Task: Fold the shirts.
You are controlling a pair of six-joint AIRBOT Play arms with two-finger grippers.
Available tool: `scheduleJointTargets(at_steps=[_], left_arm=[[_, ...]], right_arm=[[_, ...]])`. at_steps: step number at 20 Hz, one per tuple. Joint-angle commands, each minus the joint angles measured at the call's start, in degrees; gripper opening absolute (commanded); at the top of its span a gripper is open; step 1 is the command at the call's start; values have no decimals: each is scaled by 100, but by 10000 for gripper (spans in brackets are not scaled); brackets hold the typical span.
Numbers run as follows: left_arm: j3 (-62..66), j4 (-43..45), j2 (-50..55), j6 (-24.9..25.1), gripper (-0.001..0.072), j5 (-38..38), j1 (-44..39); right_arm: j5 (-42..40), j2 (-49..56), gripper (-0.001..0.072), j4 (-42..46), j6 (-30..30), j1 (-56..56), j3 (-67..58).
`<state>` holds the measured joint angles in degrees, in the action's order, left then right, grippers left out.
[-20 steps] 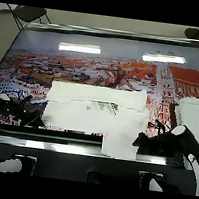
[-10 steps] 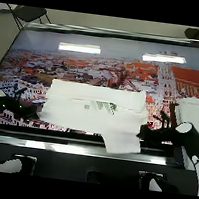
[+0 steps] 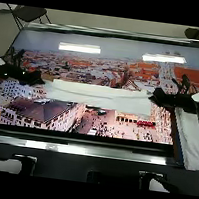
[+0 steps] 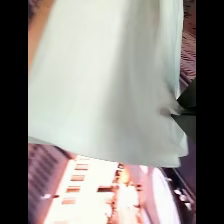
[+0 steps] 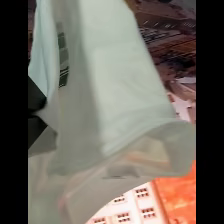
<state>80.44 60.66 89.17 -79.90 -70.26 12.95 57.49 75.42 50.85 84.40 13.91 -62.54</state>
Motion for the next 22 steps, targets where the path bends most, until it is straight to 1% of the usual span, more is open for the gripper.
scheduleJointTargets(at_steps=[1,4,8,9,10,11,12,13,14,16,18,19,20,22], left_arm=[[1309,-175,1145,-470,32,24,-238],[1690,-518,1825,-483,33,26,-326],[1683,-457,2269,-627,33,-219,-334],[1681,-452,2330,-634,42,-289,-332],[1683,-459,2345,-704,220,-350,-332],[1711,-461,2328,-813,621,-457,-323],[1810,-426,2315,-769,712,-682,-271],[1950,-337,2291,-763,712,-905,-188],[2063,-254,2229,-778,712,-1084,-87],[2186,-199,2017,-780,712,-1241,118],[2186,-201,1718,-778,712,-1261,232],[2186,-201,1585,-778,712,-1276,243],[2184,-201,1458,-778,711,-1296,232],[2184,-203,1193,-776,711,-1379,146]], right_arm=[[-721,999,46,-566,2,-116,-498],[-1058,1464,48,-492,-133,-415,-498],[-1207,1604,49,-302,-127,-474,-498],[-1147,1604,74,-269,-127,-461,-498],[-1043,1602,228,-308,-125,-422,-505],[-822,1569,481,-323,-149,-350,-533],[-455,1521,626,-319,-404,-225,-632],[15,1475,676,-313,-649,-46,-778],[442,1429,715,-317,-715,214,-907],[999,1419,718,-264,-730,785,-988],[1357,1523,720,203,-717,1134,-986],[1593,1646,720,291,-728,1202,-986],[1790,1792,720,282,-732,1196,-986],[1934,2144,720,-44,-866,1143,-986]])
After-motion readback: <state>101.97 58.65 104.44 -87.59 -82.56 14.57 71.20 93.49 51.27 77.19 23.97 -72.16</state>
